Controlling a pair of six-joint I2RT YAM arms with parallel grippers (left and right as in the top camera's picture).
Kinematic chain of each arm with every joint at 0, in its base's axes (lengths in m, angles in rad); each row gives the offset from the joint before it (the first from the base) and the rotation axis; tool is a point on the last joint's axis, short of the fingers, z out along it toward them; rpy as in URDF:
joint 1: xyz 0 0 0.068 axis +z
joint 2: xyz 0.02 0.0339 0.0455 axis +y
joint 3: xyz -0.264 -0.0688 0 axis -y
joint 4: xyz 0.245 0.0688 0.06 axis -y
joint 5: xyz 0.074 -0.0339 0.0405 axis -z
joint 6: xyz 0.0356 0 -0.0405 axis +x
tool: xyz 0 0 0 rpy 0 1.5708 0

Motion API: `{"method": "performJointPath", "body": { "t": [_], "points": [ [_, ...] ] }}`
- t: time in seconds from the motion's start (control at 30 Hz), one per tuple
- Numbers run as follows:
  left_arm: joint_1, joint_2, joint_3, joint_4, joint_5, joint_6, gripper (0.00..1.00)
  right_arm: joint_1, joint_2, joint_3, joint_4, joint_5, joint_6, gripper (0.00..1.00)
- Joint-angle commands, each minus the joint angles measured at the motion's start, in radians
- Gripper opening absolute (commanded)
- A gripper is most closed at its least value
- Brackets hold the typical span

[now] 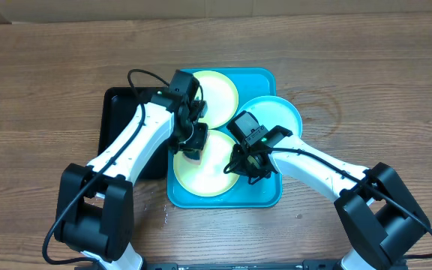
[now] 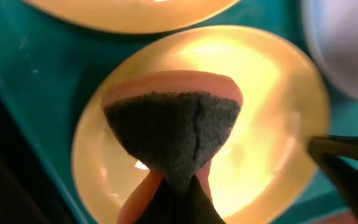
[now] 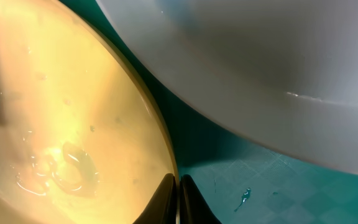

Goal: Clean dirty plates on tray and stack at the side

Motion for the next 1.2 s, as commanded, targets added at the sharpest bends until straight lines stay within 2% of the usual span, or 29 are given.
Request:
{"method": "performJointPath", "body": {
  "t": [0.0,0.27,0.5,0.63,0.77,1.0,1.17],
  "points": [
    [0.002,-0.007,-0.075,0.058,-0.077,-0.029,0.04,0.005,-0.002,-0.013,0.004,-0.001,0.000,0.04],
    [0.002,0.010,-0.230,0.203,-0.049,-0.065,0.04,0.005,-0.002,-0.013,0.004,-0.001,0.000,0.04],
    [0.002,0.010,-0.248,0.214,0.151,-0.043,0.04,0.005,-0.002,-0.013,0.007,-0.001,0.000,0.04],
    [0.002,0.010,-0.247,0.248,0.377,0.015,0.04,0.005,-0.002,-0.013,0.006,-0.001,0.000,0.04],
    [0.012,0.009,-0.218,0.245,0.490,0.019,0.04,0.005,-0.002,-0.013,0.006,-0.001,0.000,0.04],
    [0.025,-0.011,-0.090,0.129,0.485,0.045,0.04,0.005,-0.002,-0.013,0.006,-0.001,0.000,0.04],
    [0.022,-0.014,-0.038,0.062,0.279,0.032,0.04,0.005,-0.002,-0.013,0.006,-0.001,0.000,0.04]
  ]
}}
